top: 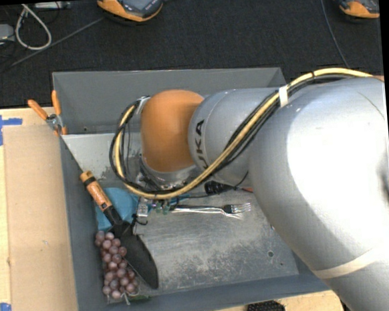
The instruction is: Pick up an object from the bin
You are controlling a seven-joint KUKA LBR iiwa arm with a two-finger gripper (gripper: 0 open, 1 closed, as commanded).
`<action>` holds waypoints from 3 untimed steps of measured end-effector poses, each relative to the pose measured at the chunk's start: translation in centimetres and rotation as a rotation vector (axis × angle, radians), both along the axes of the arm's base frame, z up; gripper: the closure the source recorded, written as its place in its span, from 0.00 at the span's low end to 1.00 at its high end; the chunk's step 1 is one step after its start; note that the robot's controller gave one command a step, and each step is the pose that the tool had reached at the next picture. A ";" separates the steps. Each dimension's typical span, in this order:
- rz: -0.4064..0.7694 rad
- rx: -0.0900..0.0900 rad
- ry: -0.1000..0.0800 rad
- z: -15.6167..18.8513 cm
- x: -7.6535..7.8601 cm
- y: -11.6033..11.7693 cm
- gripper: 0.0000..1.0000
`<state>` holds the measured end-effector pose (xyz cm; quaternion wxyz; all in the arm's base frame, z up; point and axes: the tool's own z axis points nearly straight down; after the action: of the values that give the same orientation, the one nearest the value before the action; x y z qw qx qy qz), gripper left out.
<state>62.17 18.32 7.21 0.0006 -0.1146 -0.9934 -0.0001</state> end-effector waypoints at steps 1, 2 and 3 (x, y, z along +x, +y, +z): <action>-0.083 0.003 -0.006 -0.9 0.1 0.5 1.00; -0.107 0.002 -0.004 -0.7 0.0 0.3 1.00; -0.110 -0.002 0.004 2.6 -0.3 0.1 1.00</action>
Offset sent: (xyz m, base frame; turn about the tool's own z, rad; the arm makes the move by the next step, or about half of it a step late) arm 0.0000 0.0000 0.0000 0.0000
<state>61.90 18.39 9.80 0.0024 -0.1688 -0.9856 0.0009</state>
